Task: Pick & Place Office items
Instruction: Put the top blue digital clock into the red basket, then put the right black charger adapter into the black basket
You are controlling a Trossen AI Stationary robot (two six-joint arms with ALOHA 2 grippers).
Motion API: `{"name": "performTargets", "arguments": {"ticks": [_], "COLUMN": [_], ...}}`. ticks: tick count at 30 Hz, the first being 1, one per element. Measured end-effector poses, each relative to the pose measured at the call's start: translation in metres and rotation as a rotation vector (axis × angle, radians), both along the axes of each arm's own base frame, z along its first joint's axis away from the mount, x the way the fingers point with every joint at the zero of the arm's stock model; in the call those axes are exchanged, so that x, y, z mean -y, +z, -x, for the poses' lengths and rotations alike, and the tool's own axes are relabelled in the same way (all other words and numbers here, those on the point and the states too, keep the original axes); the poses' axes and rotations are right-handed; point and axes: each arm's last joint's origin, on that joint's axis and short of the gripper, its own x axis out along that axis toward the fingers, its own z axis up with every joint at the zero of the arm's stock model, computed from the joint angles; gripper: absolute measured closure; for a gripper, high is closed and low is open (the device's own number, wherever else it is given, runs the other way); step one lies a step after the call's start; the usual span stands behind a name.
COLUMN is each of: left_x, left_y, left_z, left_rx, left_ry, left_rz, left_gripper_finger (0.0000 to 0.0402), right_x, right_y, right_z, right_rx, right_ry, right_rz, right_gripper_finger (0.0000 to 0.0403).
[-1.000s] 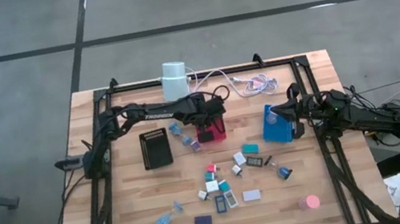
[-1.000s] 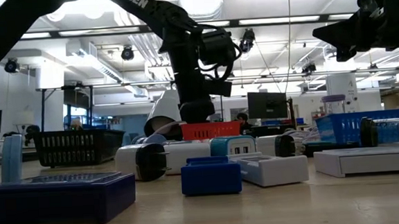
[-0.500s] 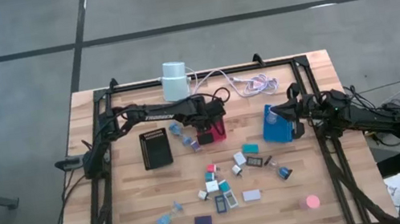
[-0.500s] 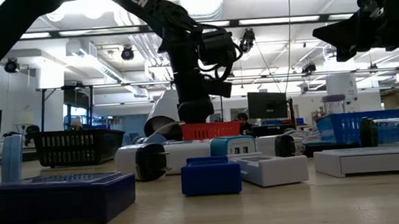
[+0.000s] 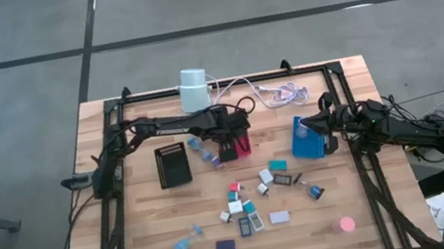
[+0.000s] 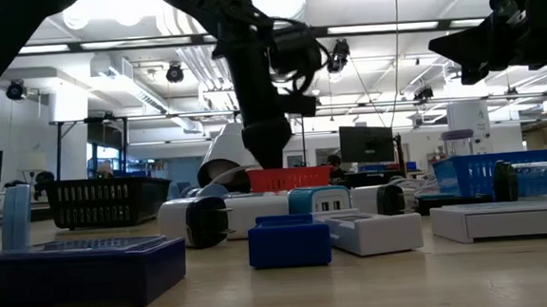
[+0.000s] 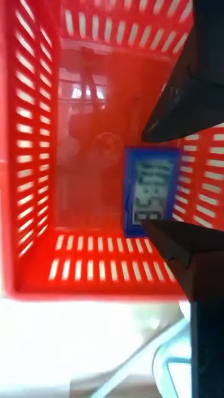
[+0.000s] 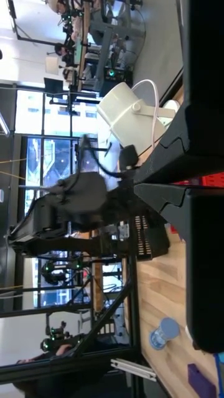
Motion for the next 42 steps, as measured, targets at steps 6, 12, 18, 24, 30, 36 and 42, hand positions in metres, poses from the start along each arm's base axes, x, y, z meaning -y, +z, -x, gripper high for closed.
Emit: {"name": "performTargets", "arguments": {"ticks": [6, 12, 18, 24, 30, 36, 42], "left_x": [0.007, 0.027, 0.049, 0.059, 0.065, 0.07, 0.072], "left_y": [0.027, 0.067, 0.118, 0.135, 0.125, 0.096, 0.047], "left_z": [0.006, 0.026, 0.073, 0.14, 0.203, 0.246, 0.267], "left_rx": [0.032, 0.087, 0.221, 0.411, 0.782, 1.198, 1.315], "left_ry": [0.002, -0.055, -0.117, -0.17, -0.235, -0.28, -0.266], "left_rz": [0.002, 0.045, 0.074, 0.136, 0.125, 0.189, 0.233], "left_gripper_finger": [0.0181, 0.0188, 0.0273, 0.0391, 0.0398, 0.04, 0.0401], "right_x": [0.0, 0.0, 0.0, 0.0, 0.0, 0.0, 0.0], "right_y": [0.0, 0.0, -0.001, -0.001, -0.001, -0.001, -0.002], "right_z": [0.0, 0.0, 0.0, 0.0, 0.0, 0.0, 0.0], "right_rx": [0.001, 0.001, -0.012, -0.006, -0.004, -0.002, -0.005], "right_ry": [0.0, 0.003, 0.004, 0.01, 0.012, 0.013, 0.014], "right_rz": [0.0, 0.001, -0.011, -0.035, -0.052, -0.06, -0.067], "right_gripper_finger": [0.0394, 0.0394, 0.0394, 0.0394, 0.0394, 0.0394, 0.0394]}}
